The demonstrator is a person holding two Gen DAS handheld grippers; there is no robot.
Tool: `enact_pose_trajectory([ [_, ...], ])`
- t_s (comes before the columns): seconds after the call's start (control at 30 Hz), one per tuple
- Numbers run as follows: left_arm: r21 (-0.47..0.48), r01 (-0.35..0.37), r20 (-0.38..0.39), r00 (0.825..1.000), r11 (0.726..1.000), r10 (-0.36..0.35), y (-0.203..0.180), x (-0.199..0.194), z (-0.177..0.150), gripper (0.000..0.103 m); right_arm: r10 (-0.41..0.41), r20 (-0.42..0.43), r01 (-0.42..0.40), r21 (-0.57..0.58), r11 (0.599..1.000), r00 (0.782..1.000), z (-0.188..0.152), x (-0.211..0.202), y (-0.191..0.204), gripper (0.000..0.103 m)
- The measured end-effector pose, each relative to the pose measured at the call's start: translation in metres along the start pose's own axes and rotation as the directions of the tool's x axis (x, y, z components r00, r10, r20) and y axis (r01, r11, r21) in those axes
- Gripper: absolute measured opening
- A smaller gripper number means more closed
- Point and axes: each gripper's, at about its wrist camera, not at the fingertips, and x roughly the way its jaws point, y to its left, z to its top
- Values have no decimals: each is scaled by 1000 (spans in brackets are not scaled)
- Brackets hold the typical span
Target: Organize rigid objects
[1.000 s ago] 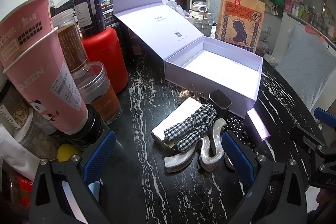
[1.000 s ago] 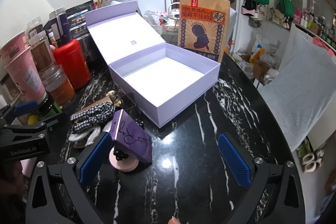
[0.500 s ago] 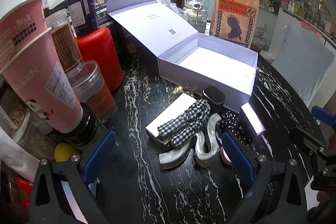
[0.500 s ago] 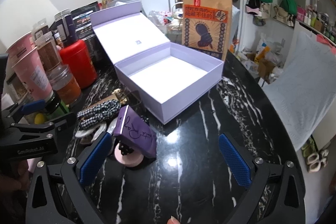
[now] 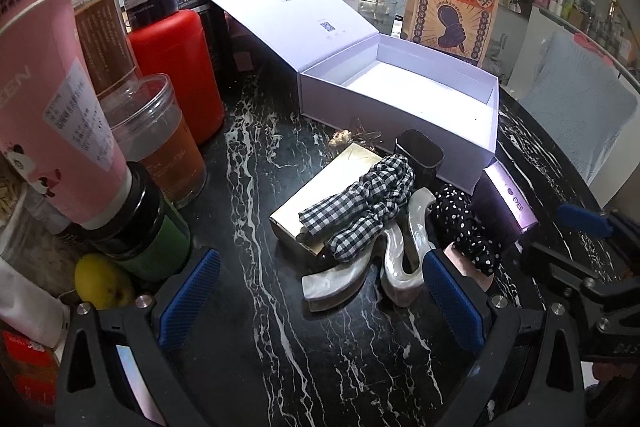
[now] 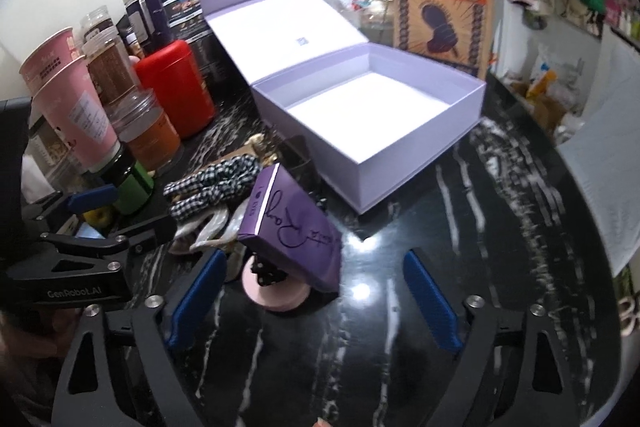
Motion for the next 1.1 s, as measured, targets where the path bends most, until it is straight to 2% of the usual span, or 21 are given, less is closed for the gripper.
enact_pose_trajectory([
  [0.23,-17,5,5,1000,1000,-5,8,8,3,103,85,-16,-85,27,996,996,2,19,0,74],
  [0.4,-21,14,2,1000,1000,-14,7,16,8,103,101,11,-101,50,994,995,7,21,-6,48],
  [0.53,-16,32,6,999,999,-32,4,20,12,103,94,29,-96,99,990,995,9,21,-19,37],
  [0.7,6,30,15,999,1000,-30,-3,24,16,103,74,7,-75,117,990,997,5,31,-28,17],
  [0.87,27,24,35,999,999,-25,-8,26,19,103,77,8,-78,96,992,997,6,32,-29,15],
  [1.0,65,25,53,998,998,-29,-14,28,23,98,86,9,-86,88,992,996,6,33,-29,15],
  [1.1,105,32,24,999,994,-35,-20,39,26,84,98,6,-98,94,991,995,7,34,-32,15],
])
